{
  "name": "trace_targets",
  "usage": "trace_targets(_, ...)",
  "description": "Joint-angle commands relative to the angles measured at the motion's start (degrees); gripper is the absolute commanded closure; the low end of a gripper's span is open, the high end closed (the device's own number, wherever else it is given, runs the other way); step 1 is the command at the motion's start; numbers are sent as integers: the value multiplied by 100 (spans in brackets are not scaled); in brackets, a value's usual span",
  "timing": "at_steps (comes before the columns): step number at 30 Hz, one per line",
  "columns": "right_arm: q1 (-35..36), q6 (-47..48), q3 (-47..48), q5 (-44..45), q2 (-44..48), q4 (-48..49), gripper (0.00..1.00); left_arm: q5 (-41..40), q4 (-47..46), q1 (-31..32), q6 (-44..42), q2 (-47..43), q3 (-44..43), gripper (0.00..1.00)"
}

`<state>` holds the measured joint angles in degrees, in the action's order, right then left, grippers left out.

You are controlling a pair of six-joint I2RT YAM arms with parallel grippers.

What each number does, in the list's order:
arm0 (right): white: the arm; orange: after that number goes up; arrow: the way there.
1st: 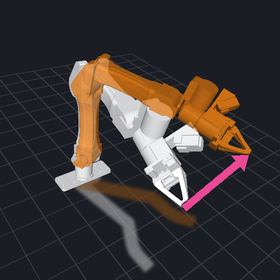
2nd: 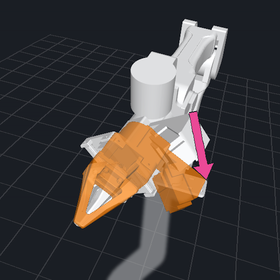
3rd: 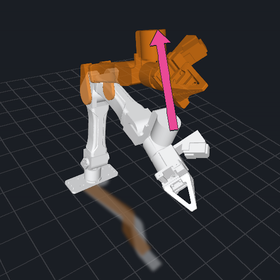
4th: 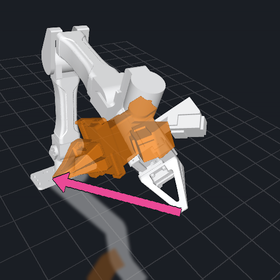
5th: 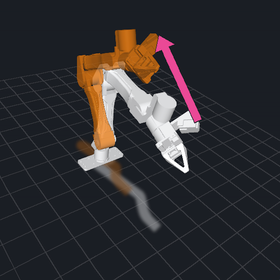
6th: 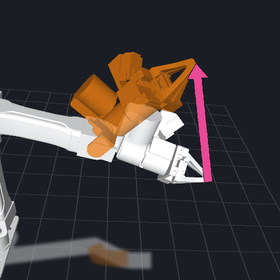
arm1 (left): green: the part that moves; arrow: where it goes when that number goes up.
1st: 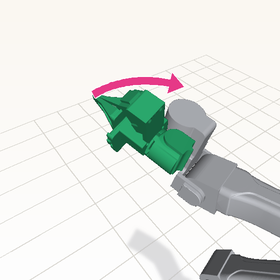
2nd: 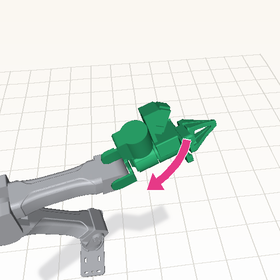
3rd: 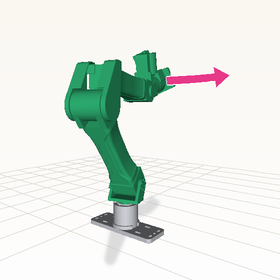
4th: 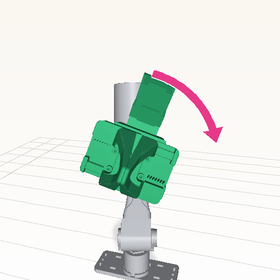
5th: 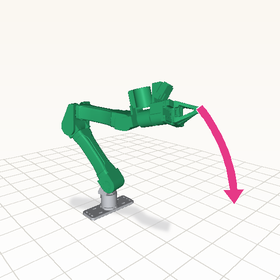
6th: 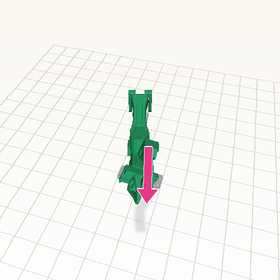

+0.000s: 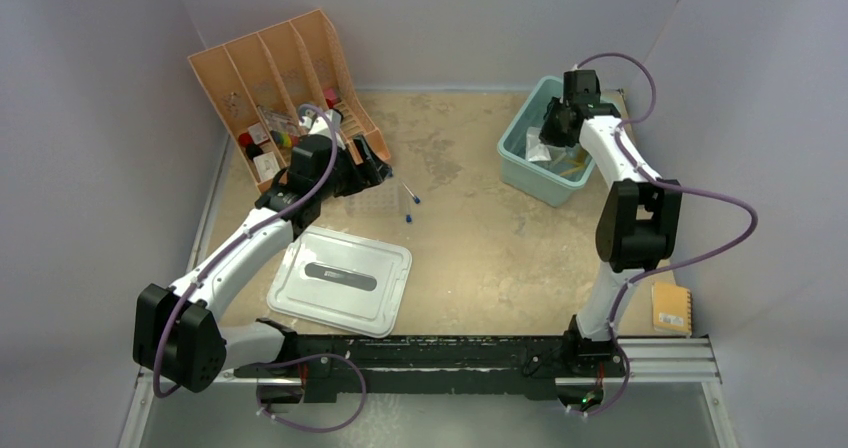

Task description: Organize the chemistry lab equipment

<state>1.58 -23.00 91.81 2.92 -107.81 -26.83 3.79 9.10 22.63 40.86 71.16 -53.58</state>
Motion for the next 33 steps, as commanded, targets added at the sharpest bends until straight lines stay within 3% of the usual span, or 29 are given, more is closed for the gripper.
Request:
trace_targets(1, 17, 78, 501, -195, -75, 206, 100, -225, 10, 22, -181, 8, -306, 23)
trace_targets(3, 17, 54, 571, -269, -196, 168, 96, -274, 61, 22, -219, 23, -338, 23)
trace_targets(8, 17, 20, 660, -246, -196, 120, 67, -361, 192, 22, -292, 30, -374, 23)
trace_targets(10, 15, 61, 729, -204, -129, 84, 62, -362, 218, 22, -314, 31, -381, 23)
trace_targets(24, 422, 608, 642, -437, 1068, -249, 59, -1096, 413, -19, -12, -132, -227, 26)
trace_targets(33, 2088, 782, 76, -375, 1198, 45, 57, -1808, 692, -212, 369, -223, -85, 34)
